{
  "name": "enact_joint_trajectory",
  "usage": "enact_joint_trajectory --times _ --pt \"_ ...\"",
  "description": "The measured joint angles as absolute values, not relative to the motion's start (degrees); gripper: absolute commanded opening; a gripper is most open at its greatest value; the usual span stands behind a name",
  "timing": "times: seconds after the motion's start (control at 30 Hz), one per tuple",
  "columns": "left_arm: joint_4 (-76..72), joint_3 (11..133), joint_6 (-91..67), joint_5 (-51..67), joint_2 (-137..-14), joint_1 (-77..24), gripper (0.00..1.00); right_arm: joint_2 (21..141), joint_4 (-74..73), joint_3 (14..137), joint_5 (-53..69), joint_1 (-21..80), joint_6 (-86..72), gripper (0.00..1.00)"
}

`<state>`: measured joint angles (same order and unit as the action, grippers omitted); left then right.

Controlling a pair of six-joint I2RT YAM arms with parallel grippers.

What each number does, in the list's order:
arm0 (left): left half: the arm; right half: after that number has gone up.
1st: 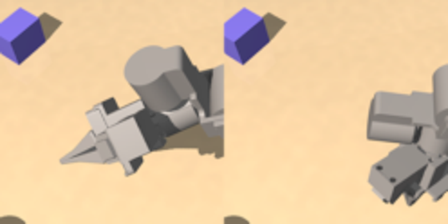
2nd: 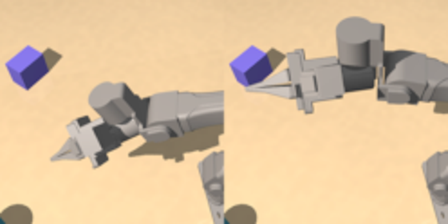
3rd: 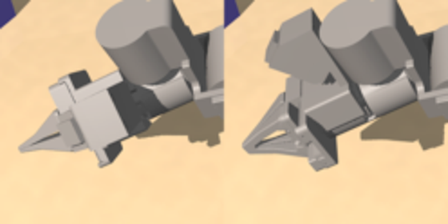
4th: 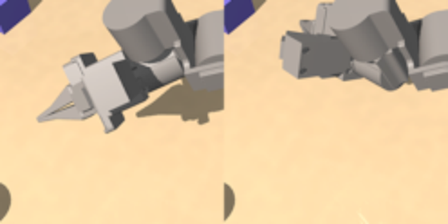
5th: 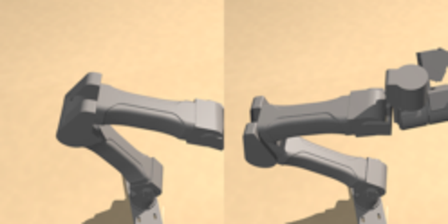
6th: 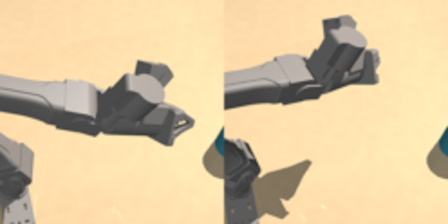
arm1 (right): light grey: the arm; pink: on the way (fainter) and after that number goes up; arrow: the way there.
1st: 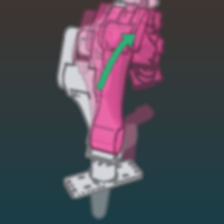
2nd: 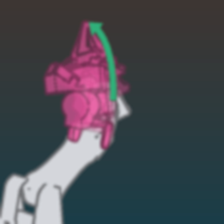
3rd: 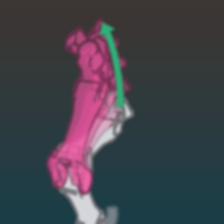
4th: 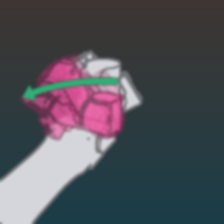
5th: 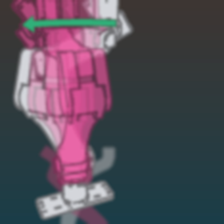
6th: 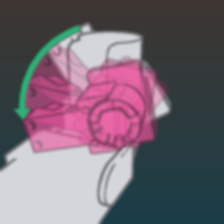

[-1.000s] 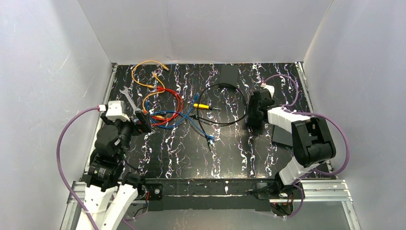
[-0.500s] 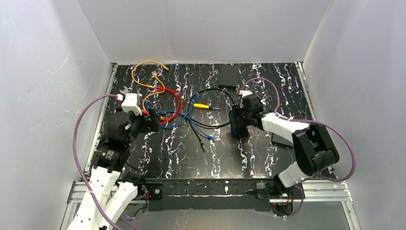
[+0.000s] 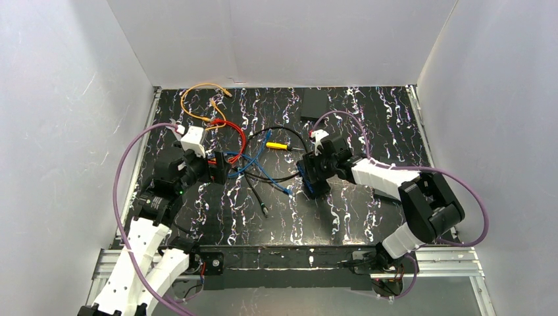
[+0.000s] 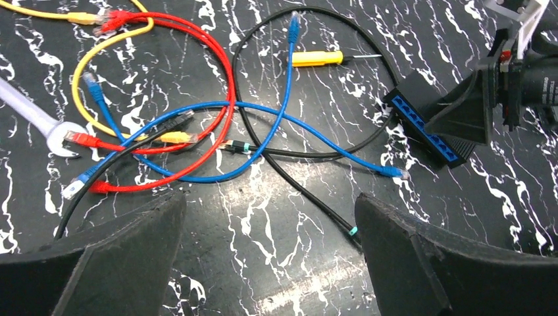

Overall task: Insert the plug into the switch port
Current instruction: Adjust the switch port at the center of the board.

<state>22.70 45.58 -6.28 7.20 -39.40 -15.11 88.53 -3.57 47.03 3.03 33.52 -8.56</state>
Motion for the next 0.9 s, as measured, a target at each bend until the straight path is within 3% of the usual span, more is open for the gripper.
enact_joint_trajectory --times 0.5,0.9 --pt "23.2 45.6 -2.6 16.4 -47.0 -15.1 0.98 79.8 -10.6 44.3 -18.3 32.5 -13.3 0.46" --pt "24.8 50.2 1.7 21.9 -52.8 -16.3 0.98 84.0 -8.6 42.9 -13.1 32.4 -12.0 0.55"
